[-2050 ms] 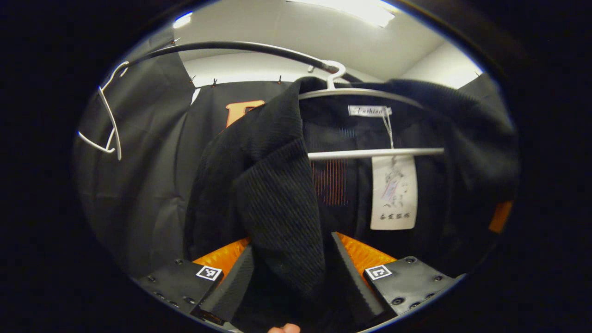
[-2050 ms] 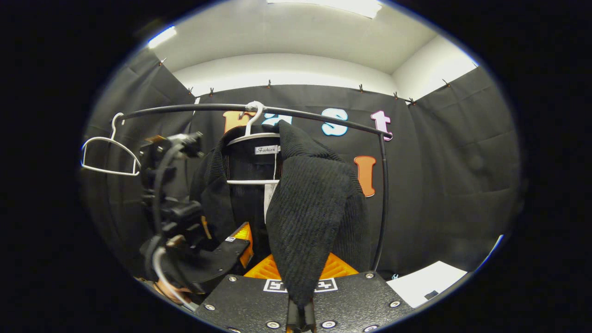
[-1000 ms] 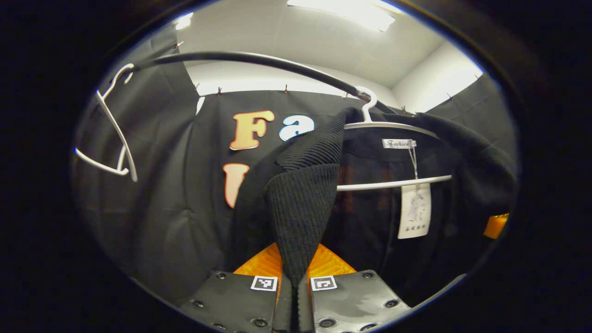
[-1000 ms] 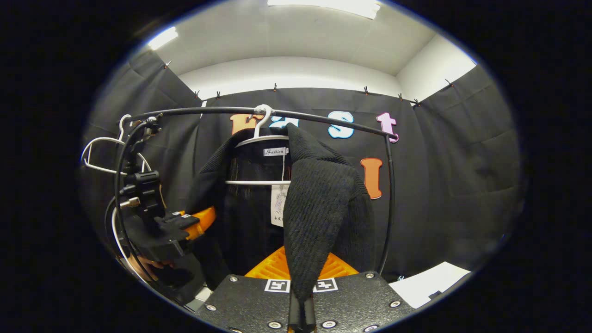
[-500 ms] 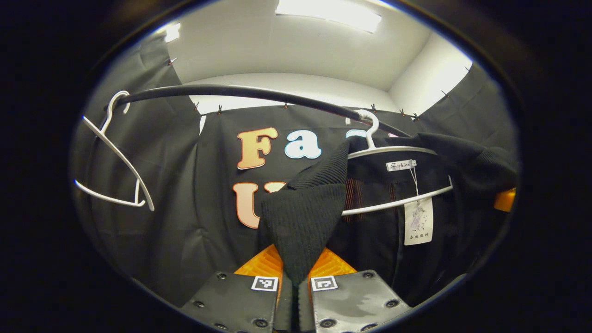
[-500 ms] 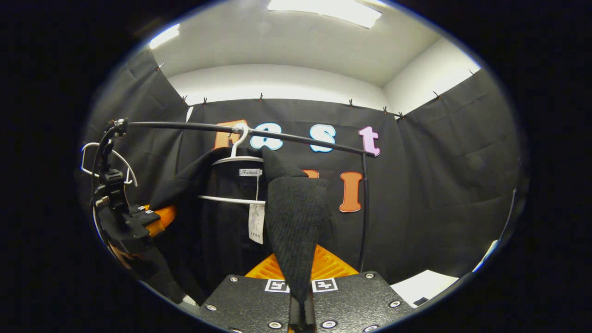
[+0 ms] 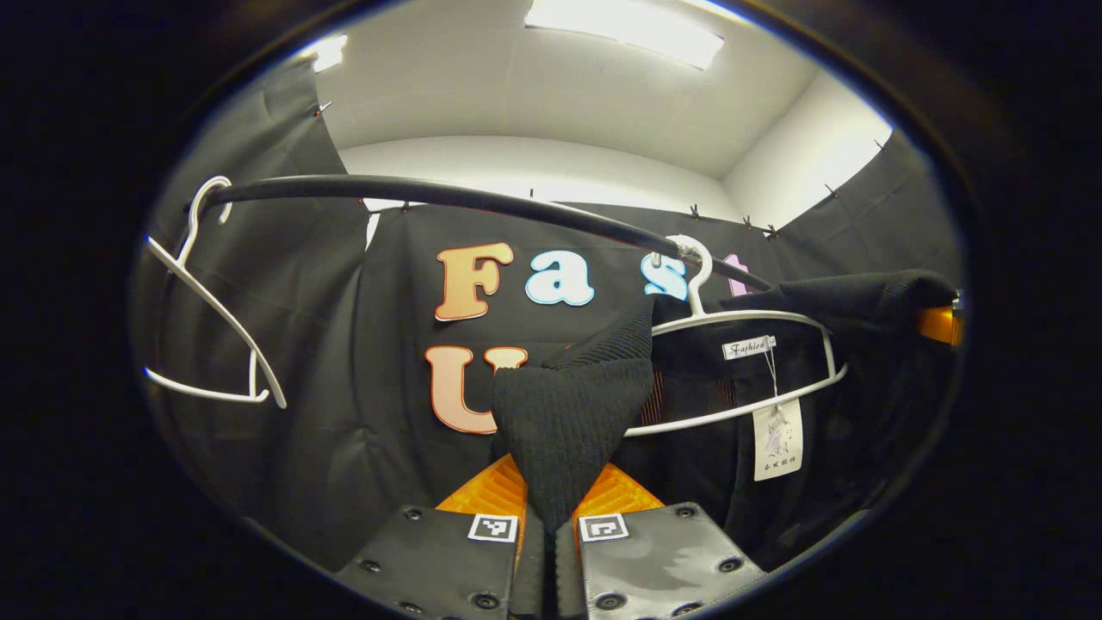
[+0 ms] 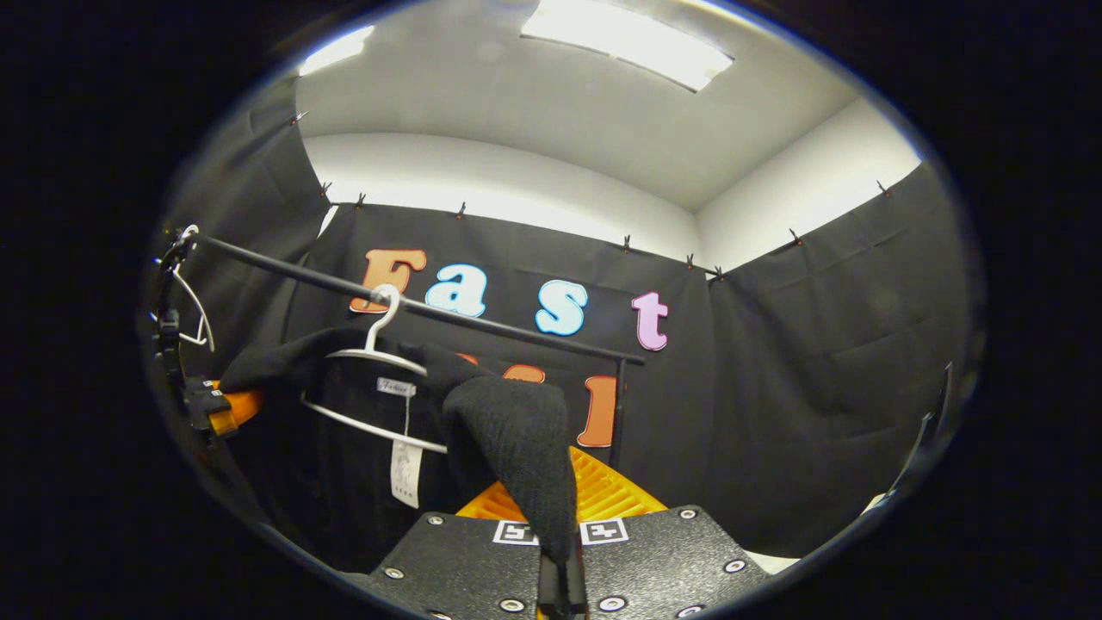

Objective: Grasp the clothes on the hanger with both hands and then place them into the laundry hamper below.

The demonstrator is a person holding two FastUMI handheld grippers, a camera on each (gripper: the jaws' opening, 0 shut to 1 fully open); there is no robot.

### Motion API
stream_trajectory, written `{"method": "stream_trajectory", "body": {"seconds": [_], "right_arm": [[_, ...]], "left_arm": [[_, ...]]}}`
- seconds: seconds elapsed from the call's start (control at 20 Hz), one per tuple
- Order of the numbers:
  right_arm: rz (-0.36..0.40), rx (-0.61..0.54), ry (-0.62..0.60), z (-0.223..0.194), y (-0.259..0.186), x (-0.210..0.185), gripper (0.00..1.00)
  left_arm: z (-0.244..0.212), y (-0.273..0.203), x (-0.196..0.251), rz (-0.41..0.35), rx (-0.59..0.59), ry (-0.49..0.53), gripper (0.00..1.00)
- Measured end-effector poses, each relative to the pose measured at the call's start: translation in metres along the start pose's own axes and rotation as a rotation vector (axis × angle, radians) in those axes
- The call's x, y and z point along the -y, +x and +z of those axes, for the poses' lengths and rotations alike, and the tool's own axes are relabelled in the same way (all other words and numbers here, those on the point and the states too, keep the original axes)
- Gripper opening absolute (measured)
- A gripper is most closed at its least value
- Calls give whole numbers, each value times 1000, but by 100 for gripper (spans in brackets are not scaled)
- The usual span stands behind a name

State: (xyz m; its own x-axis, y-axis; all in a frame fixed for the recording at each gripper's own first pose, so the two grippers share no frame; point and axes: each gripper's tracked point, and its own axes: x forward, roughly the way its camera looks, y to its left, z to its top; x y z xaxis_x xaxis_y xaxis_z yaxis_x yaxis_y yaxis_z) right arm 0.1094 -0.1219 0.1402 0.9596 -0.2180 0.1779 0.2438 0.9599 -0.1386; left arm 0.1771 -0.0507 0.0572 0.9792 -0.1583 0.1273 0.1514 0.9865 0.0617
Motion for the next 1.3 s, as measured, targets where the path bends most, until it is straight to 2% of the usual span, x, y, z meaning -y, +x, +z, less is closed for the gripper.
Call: {"method": "stream_trajectory", "body": {"seconds": [0.1,0.15,0.3,0.45,0.7,0.9,1.3], "right_arm": [[-26,19,-6,11,16,20,10],[-33,21,-10,14,24,29,10],[-44,20,0,19,50,39,10],[-52,-2,-18,2,75,45,10],[-53,-88,-65,-46,93,39,10],[-19,-137,-42,-74,90,19,10],[10,-159,10,-95,66,-9,10]], "left_arm": [[3,4,-5,7,6,-7,14],[4,7,-7,9,8,-8,12],[9,13,-12,9,18,-16,12],[15,23,-11,-10,24,-45,10],[21,28,-21,6,33,-72,12],[25,33,-20,-11,40,-60,12],[43,54,-43,48,68,-24,12]]}}
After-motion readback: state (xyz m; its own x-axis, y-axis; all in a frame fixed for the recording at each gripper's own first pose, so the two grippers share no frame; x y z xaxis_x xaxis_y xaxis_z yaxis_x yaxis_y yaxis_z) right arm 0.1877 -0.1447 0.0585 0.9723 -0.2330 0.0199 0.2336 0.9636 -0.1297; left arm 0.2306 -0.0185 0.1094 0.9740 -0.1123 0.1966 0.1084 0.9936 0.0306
